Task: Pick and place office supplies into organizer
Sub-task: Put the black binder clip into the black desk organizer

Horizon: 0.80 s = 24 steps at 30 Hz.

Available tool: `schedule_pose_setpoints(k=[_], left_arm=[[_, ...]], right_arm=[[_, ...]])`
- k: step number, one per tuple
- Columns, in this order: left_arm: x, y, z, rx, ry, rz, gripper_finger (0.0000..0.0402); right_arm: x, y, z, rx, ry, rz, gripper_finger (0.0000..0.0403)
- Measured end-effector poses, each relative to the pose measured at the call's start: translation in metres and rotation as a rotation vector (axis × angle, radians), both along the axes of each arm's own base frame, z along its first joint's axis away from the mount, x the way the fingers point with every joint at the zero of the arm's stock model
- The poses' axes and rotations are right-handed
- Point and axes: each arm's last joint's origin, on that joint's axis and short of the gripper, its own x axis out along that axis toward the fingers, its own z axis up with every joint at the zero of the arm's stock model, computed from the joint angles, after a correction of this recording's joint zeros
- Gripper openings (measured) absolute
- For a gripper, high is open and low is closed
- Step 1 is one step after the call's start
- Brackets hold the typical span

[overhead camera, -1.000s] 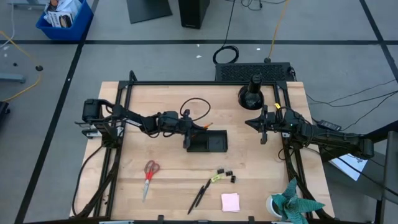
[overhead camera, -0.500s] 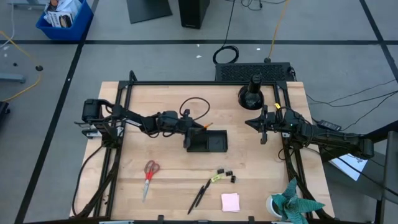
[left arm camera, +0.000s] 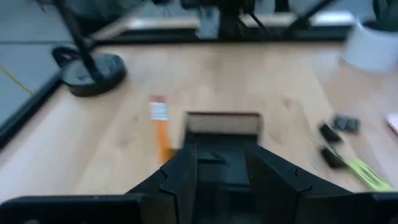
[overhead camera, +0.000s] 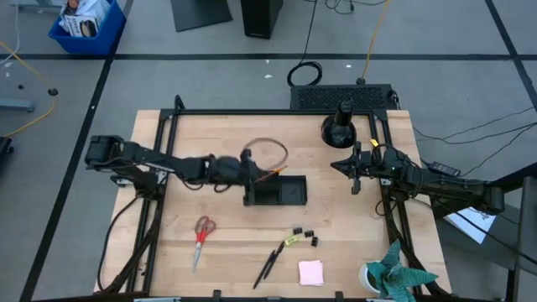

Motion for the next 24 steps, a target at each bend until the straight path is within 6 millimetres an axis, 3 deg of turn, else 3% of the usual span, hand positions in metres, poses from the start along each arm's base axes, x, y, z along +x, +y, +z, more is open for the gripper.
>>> schedule_pose_setpoints(k=[6, 10, 19, 24], left_arm=[[0.005, -0.065, 0.005, -0.004, 0.204, -0.026, 0.0143], [0.008, -0.092, 0.009, -0.236, 0.232, 0.023, 0.0143], [0.007, -0.154, -0.033, -0.528, 0.331, 0.077, 0.0143], [0.022, -0.187, -0.055, -0.582, 0.318, 0.058, 0.0143]], right_arm=[[0.0, 0.0, 0.001, -0.002, -0.008, 0.001, 0.0004], [0.0, 0.0, 0.002, 0.016, -0.022, 0.002, 0.0004], [0.001, 0.0, 0.002, 0.034, -0.025, 0.001, 0.0004], [0.001, 0.0, 0.004, -0.021, -0.034, 0.003, 0.0004]])
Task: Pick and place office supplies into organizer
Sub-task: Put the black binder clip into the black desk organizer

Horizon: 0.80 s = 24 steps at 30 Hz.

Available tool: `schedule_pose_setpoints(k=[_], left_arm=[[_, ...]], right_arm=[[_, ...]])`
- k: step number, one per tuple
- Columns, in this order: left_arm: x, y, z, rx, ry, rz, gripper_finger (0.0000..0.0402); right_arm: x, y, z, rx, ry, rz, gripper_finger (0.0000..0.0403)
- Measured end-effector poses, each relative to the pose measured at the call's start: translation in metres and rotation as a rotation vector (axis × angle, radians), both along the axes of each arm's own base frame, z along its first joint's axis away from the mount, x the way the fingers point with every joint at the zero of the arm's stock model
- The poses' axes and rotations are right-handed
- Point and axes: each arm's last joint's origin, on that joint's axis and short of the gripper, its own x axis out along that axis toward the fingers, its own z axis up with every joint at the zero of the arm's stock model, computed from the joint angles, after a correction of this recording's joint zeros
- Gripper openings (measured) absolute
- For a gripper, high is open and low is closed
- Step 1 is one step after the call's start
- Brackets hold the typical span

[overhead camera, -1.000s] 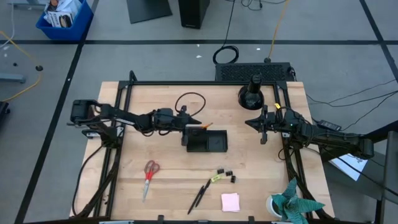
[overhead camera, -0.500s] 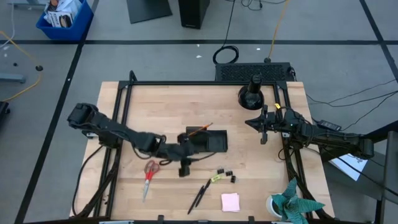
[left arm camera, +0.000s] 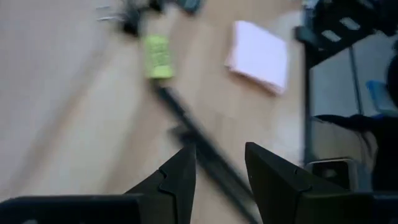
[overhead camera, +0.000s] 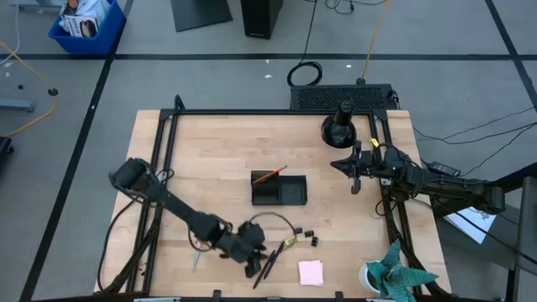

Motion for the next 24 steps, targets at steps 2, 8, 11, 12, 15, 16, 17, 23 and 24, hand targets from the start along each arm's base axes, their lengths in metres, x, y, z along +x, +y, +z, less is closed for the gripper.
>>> schedule_pose_setpoints(k=[2, 8, 11, 12, 15, 16, 17, 23, 24], left_arm=[[0.005, -0.01, -0.001, 0.041, -0.003, -0.008, 0.0143], [0.015, -0.017, 0.012, 0.29, -0.062, 0.01, 0.0143], [0.003, -0.019, 0.019, 0.434, -0.065, 0.032, 0.0136], [-0.001, -0.019, 0.022, 0.456, -0.057, 0.048, 0.0131], [-0.016, -0.017, 0.027, 0.49, 0.006, 0.097, 0.0111], [-0.02, -0.017, 0.028, 0.479, 0.024, 0.121, 0.0104], [-0.025, -0.016, 0.029, 0.469, 0.051, 0.142, 0.0098], [-0.07, -0.014, 0.034, 0.413, 0.255, 0.337, 0.0074], [-0.077, -0.012, 0.036, 0.396, 0.285, 0.383, 0.0073]], right_arm=[[0.0, 0.0, 0.001, -0.021, -0.01, 0.0, 0.0004], [0.0, 0.002, 0.002, -0.013, -0.018, 0.037, 0.0004], [0.001, 0.005, 0.002, -0.014, -0.018, 0.103, 0.0004], [0.001, 0.005, 0.002, -0.011, -0.017, 0.11, 0.0004], [0.001, 0.007, 0.002, 0.003, -0.019, 0.121, 0.0004], [0.002, 0.007, 0.002, 0.004, -0.017, 0.124, 0.0004], [0.002, 0.008, 0.002, 0.004, -0.016, 0.127, 0.0004], [0.002, 0.009, -0.001, 0.016, 0.004, 0.133, 0.0004], [0.002, 0.008, -0.001, 0.025, 0.01, 0.133, 0.0004]])
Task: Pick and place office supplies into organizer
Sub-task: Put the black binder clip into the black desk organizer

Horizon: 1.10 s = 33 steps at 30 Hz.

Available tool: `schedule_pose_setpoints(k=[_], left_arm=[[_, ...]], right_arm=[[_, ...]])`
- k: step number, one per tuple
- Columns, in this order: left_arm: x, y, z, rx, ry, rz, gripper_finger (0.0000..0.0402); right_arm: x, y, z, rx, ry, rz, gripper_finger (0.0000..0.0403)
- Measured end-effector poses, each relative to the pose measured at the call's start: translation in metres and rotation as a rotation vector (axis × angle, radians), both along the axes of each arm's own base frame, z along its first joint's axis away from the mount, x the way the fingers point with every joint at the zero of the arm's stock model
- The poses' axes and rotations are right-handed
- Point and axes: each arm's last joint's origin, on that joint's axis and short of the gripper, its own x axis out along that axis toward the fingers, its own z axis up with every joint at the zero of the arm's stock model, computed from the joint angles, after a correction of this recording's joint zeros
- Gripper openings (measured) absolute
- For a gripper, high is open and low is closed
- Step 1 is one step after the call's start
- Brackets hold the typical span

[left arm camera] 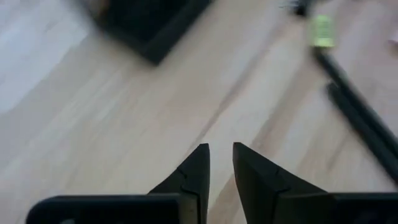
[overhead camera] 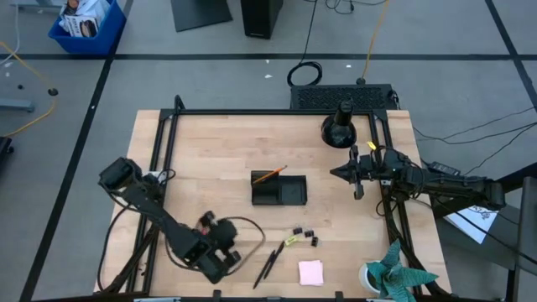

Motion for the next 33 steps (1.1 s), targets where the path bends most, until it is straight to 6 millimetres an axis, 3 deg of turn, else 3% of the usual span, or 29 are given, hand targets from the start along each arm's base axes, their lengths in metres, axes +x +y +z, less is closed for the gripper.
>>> schedule_pose_setpoints(k=[5, 15, 26, 33], left_arm=[[-0.015, 0.005, 0.006, -0.05, 0.012, 0.178, 0.0072], [0.006, 0.004, -0.001, -0.054, -0.031, 0.079, 0.0072], [0.004, 0.019, -0.014, 0.106, -0.062, 0.099, 0.0072], [0.005, 0.031, -0.029, 0.116, -0.06, 0.116, 0.0072]], right_arm=[[0.0, 0.0, -0.001, 0.03, 0.014, -0.002, 0.0004], [0.003, 0.007, -0.006, 0.019, 0.063, 0.085, 0.0004], [0.009, 0.033, -0.009, -0.044, 0.101, 0.304, 0.0004], [0.016, 0.05, -0.008, -0.091, 0.167, 0.317, 0.0001]])
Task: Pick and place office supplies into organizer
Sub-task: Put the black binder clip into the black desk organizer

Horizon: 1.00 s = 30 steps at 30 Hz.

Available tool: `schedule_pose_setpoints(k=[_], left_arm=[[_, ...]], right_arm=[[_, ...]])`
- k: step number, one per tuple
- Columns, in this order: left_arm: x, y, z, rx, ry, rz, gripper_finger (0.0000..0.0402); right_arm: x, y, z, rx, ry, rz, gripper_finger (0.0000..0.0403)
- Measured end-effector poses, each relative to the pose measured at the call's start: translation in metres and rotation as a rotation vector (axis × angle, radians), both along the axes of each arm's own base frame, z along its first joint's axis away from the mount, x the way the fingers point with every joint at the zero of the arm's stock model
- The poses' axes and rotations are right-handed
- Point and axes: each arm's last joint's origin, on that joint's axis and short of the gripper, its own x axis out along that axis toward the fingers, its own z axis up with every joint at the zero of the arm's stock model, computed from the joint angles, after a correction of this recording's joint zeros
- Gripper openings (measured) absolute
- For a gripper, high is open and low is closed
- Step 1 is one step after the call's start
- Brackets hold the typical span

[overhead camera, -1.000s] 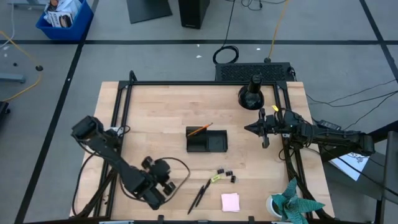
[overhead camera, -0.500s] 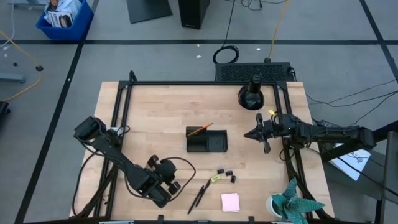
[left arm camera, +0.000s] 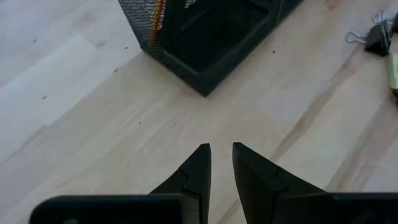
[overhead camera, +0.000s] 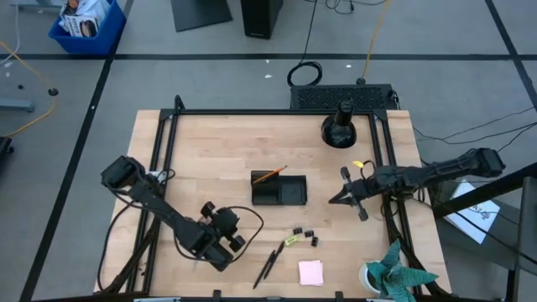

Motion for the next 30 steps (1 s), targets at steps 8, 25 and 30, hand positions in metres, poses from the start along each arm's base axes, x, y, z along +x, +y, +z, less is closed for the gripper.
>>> schedule_pose_setpoints(k=[8, 25, 30], left_arm=[[0.005, 0.007, -0.016, 0.003, -0.024, -0.06, 0.0072], [0.002, 0.015, 0.017, 0.41, -0.121, -0.431, 0.0071], [-0.019, 0.045, 0.029, 0.406, -0.262, -0.57, 0.0071]], right_arm=[[0.008, 0.01, 0.001, 0.024, -0.005, 0.008, 0.0004], [0.05, 0.053, 0.027, -0.002, 0.118, 0.006, 0.0138], [0.068, 0.064, 0.033, -0.038, 0.13, 0.026, 0.0176]])
